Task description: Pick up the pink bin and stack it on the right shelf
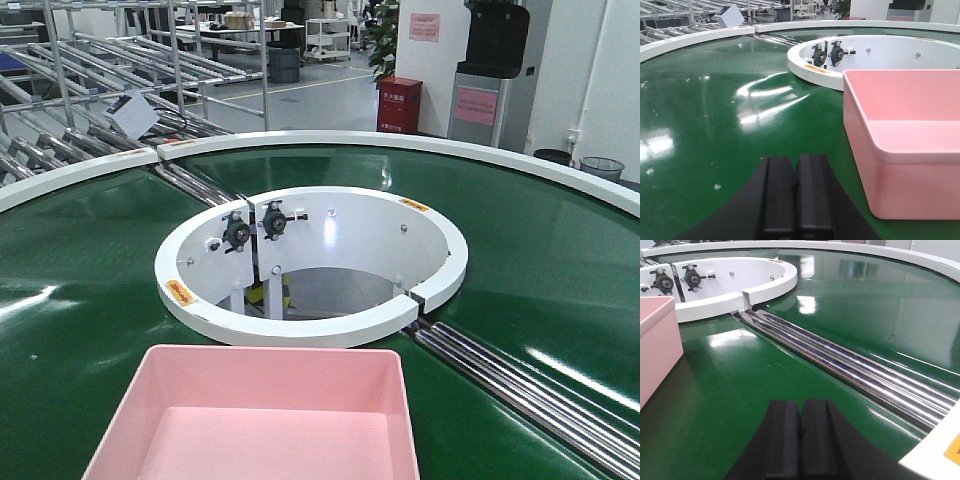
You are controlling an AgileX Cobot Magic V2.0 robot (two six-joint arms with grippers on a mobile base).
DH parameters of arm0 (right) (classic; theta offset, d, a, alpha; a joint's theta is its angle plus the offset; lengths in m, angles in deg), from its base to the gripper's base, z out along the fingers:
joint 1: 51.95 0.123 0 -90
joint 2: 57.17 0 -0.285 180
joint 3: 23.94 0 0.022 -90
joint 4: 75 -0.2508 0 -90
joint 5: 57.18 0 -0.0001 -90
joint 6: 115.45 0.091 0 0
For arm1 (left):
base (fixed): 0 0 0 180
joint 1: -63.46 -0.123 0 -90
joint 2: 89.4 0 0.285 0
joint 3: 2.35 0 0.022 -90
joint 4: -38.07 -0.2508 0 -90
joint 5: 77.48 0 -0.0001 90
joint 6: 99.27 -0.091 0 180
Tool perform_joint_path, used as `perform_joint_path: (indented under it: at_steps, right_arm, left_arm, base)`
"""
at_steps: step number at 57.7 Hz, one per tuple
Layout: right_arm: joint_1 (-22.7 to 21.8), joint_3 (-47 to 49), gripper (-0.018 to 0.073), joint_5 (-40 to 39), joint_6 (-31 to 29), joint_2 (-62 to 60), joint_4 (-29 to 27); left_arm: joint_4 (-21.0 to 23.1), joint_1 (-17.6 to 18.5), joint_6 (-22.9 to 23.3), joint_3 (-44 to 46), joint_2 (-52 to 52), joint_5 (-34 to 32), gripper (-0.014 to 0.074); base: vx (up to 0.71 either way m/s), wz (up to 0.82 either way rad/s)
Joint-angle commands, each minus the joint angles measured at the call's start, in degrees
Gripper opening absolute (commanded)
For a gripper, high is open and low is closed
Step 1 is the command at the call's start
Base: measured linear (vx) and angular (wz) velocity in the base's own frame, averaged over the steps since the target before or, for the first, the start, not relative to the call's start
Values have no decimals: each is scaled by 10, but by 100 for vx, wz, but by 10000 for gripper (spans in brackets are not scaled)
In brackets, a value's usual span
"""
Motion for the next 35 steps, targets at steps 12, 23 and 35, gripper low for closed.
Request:
perform_joint_path:
  at_steps: [12, 23, 35]
  right_arm:
    - [-4, -2, -11, -46, -4, 12, 2]
    - [-4, -2, -11, -46, -4, 12, 2]
    - [-4, -2, -11, -57, -6, 12, 5]
  left_arm:
    - [1, 0, 4, -5, -3, -44, -1]
    - [6, 0, 5, -5, -3, -52, -1]
    - [20, 0, 14, -5, -3, -67, -1]
  base:
    - [0, 0]
    - [0, 0]
    - [0, 0]
